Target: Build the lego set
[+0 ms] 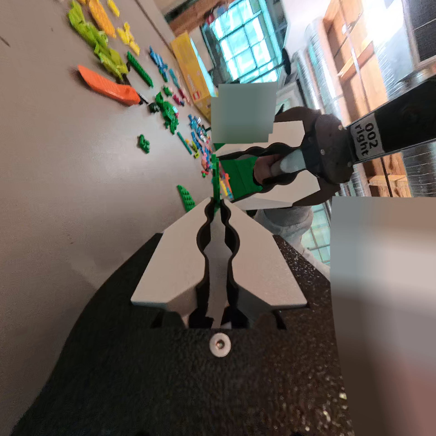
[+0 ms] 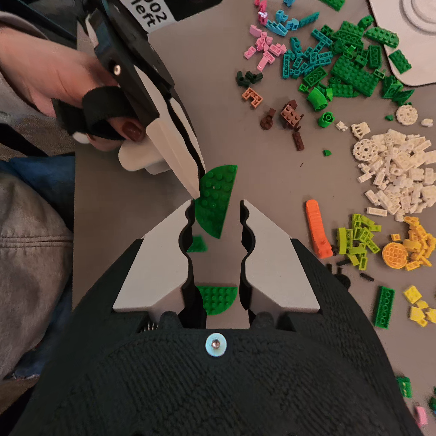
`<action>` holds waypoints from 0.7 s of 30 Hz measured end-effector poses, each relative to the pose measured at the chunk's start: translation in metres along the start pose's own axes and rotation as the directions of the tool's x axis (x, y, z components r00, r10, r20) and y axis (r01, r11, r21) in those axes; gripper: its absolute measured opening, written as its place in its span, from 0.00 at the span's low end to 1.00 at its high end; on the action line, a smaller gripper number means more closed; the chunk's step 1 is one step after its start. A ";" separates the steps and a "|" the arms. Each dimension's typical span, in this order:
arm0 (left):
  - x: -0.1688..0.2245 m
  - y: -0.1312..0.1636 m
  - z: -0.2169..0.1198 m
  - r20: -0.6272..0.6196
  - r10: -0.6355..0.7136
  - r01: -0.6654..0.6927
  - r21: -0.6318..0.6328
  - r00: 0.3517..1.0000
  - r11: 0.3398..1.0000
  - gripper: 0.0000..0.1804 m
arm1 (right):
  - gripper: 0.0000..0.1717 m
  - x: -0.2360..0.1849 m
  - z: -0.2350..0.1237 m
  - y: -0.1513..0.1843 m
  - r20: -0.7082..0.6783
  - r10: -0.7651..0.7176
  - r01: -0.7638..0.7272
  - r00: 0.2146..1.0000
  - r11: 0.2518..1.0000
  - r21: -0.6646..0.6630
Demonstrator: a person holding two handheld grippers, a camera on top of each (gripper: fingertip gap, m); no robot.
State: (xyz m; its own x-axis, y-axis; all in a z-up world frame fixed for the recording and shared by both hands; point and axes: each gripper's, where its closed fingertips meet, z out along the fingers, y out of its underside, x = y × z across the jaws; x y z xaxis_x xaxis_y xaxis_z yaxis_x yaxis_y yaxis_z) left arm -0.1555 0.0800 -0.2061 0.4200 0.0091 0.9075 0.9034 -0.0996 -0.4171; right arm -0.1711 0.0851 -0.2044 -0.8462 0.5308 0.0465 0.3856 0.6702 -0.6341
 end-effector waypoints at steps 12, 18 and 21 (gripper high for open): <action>0.002 0.041 -0.014 -0.034 0.084 -0.089 -0.531 0.996 0.843 0.01 | 0.31 -0.034 -0.008 0.014 0.295 0.185 -0.241 0.937 0.956 0.168; 0.022 0.062 -0.016 -0.142 0.162 -0.215 -0.635 0.977 0.742 0.01 | 0.13 -0.072 -0.007 0.013 0.560 0.276 -0.389 0.781 0.916 0.092; 0.024 0.054 -0.013 -0.149 0.276 -0.311 -0.556 0.949 0.771 0.02 | 0.02 -0.063 -0.014 0.004 0.597 0.337 -0.508 0.728 0.850 0.141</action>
State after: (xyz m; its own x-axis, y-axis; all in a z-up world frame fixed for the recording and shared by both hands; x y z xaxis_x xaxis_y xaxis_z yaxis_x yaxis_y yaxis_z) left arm -0.0981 0.0620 -0.2065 0.6353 -0.1673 0.7540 0.5171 -0.6330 -0.5761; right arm -0.1106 0.0614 -0.1998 -0.7060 0.3029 -0.6402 0.7058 0.2264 -0.6712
